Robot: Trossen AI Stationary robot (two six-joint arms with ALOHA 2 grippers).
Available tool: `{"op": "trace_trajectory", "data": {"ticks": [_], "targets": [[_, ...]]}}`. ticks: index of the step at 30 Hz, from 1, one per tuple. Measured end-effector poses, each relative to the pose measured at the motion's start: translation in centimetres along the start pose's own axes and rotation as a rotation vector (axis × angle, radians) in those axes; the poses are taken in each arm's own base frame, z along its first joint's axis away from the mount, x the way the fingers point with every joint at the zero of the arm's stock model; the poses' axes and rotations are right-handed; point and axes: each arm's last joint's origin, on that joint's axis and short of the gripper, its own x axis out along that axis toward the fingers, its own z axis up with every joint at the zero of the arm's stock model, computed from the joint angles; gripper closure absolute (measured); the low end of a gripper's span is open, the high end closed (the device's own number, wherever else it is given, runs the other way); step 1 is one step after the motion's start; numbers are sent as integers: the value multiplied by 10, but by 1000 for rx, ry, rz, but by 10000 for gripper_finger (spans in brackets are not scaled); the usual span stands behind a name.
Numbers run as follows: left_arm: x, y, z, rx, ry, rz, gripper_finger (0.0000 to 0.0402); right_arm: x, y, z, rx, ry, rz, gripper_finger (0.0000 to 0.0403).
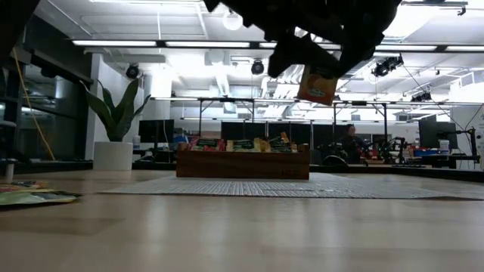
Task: Pick & Place Tea
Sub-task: Put the orange tea bag into the right section of the wooden organizer
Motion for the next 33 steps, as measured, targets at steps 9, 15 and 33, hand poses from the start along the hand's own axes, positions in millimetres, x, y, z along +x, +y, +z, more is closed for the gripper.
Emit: {"op": "trace_trajectory", "data": {"ticks": [9,15,33], "targets": [[-14,39,23,14,-69,-160,236,1,-13,2,16,-10,-24,403],[-67,51,49,80,-172,-158,236,2,-27,4,64,-19,-19,403],[-242,42,-40,82,-566,-43,236,12,-38,17,62,-109,58,403]]}}
